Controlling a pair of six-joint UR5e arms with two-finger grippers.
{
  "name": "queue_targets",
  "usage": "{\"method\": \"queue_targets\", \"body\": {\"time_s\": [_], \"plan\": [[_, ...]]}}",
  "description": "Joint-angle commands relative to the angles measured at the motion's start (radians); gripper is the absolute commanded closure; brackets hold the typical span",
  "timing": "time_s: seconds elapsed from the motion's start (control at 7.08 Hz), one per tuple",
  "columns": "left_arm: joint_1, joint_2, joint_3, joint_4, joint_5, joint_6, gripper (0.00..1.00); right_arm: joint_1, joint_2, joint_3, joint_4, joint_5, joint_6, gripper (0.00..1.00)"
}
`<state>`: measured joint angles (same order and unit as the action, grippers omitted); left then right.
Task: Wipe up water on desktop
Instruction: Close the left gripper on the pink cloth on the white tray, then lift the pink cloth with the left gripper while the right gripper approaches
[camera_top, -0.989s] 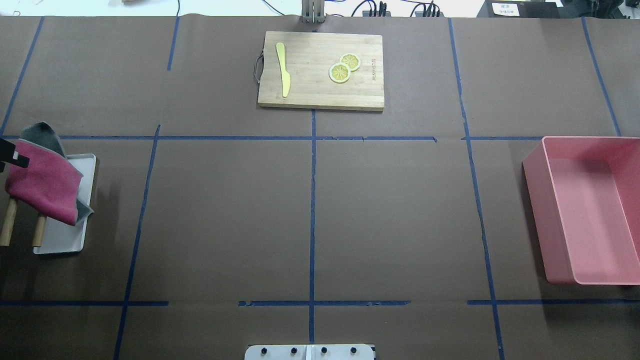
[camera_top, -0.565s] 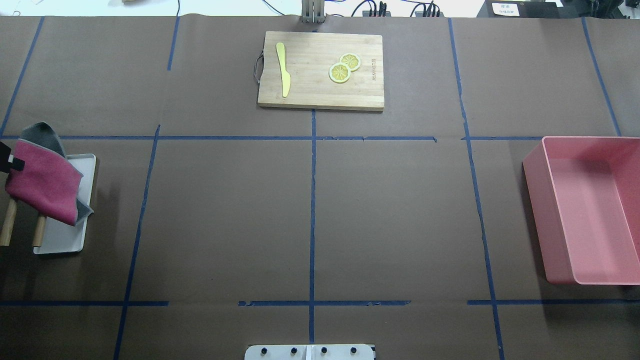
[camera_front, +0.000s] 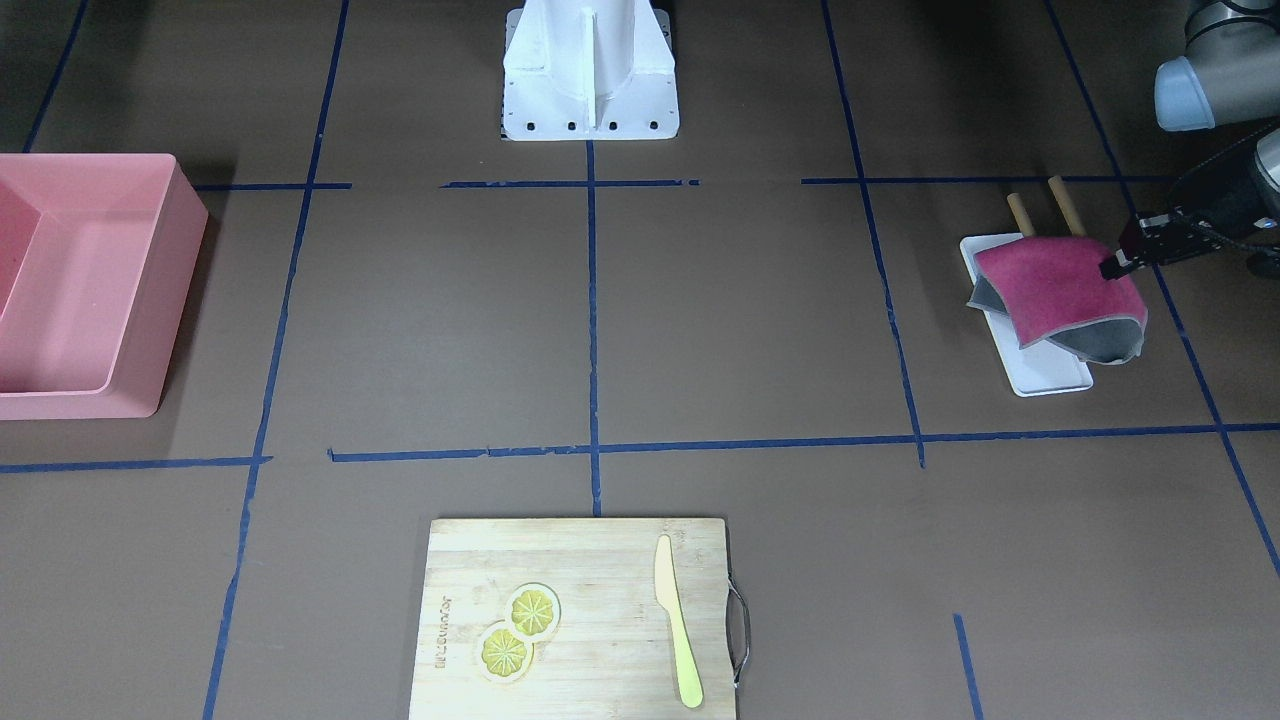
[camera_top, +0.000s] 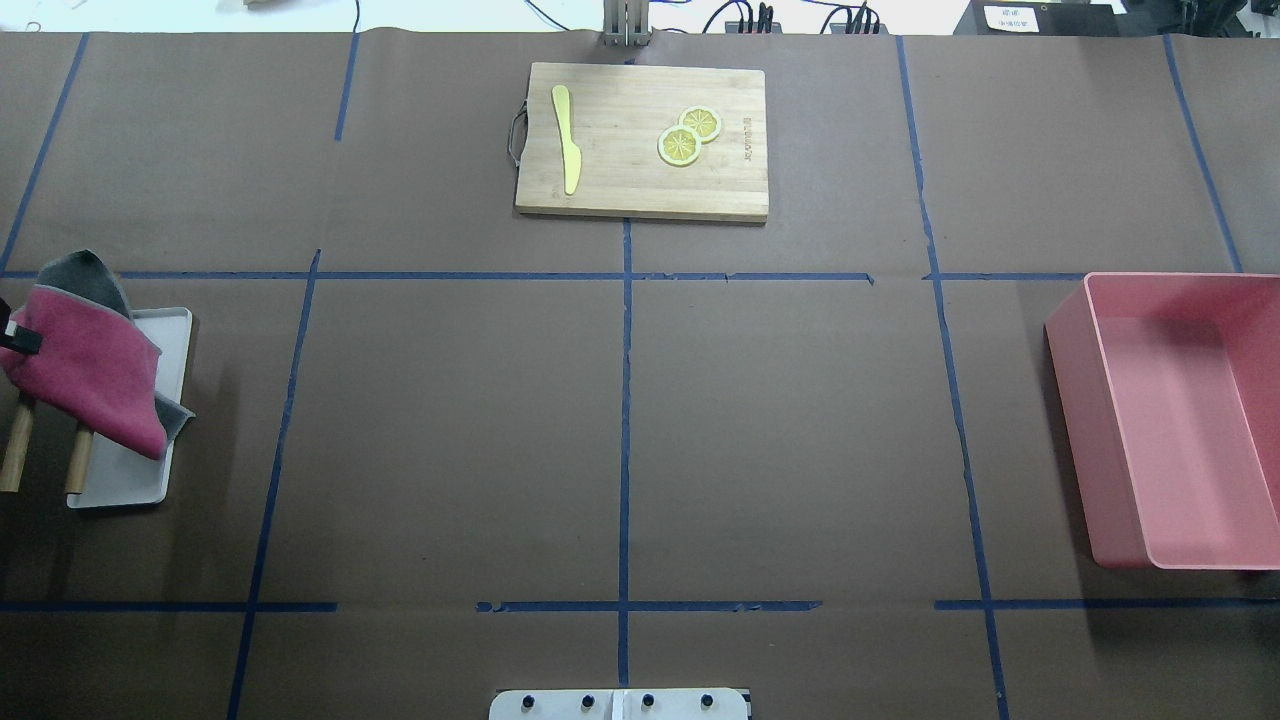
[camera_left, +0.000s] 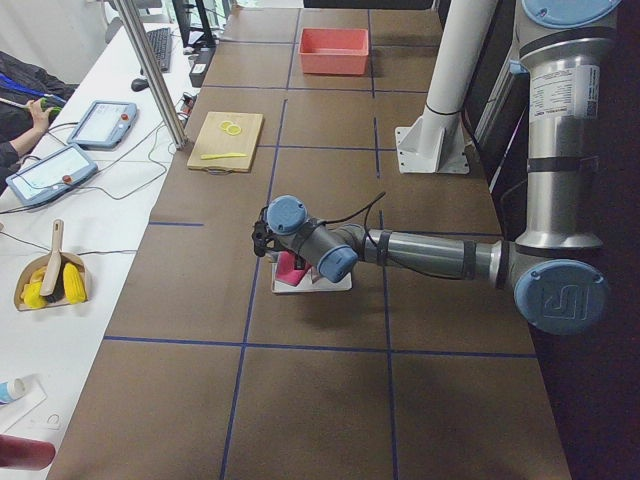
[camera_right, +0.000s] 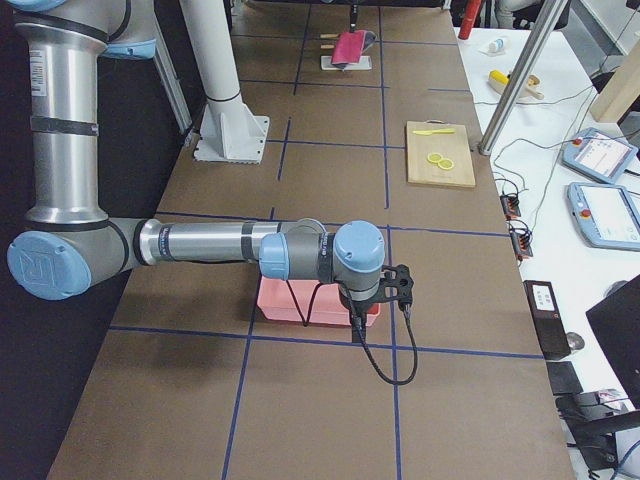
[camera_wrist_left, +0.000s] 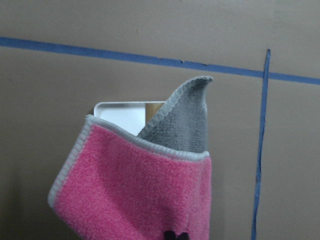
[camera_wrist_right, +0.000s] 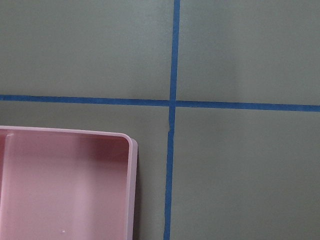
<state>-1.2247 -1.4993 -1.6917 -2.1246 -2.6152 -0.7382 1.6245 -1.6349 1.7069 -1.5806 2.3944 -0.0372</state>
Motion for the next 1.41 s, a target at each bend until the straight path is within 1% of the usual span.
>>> {"method": "queue_targets", "body": {"time_s": [0.0,0.14,0.28,0.42,0.56,0.71,0.85,1.13,1.27], "plan": [[-0.047,-0.007,0.001,0.006,-0.083,-0.001,1.00,0.000,0.000,0.005,0.030,0.043,0.016,0.00],[-0.074,-0.009,0.003,0.008,-0.133,-0.004,1.00,-0.002,0.006,0.023,0.030,0.046,0.023,0.00],[-0.113,-0.021,0.000,0.047,-0.179,-0.006,1.00,-0.006,0.041,0.058,0.030,0.037,0.019,0.00],[-0.154,-0.060,-0.014,0.127,-0.230,-0.007,1.00,-0.008,0.047,0.062,0.028,0.046,0.039,0.00],[-0.180,-0.112,-0.061,0.229,-0.242,-0.051,1.00,-0.029,0.047,0.098,0.031,0.045,0.110,0.00],[-0.182,-0.171,-0.118,0.286,-0.243,-0.176,1.00,-0.075,0.052,0.156,0.046,0.036,0.125,0.00],[-0.179,-0.229,-0.135,0.288,-0.243,-0.311,1.00,-0.134,0.062,0.196,0.095,0.028,0.213,0.00],[-0.167,-0.336,-0.140,0.288,-0.232,-0.534,1.00,-0.274,0.154,0.214,0.311,-0.013,0.534,0.00],[-0.139,-0.376,-0.129,0.288,-0.230,-0.597,1.00,-0.357,0.177,0.214,0.443,-0.070,0.710,0.00]]}}
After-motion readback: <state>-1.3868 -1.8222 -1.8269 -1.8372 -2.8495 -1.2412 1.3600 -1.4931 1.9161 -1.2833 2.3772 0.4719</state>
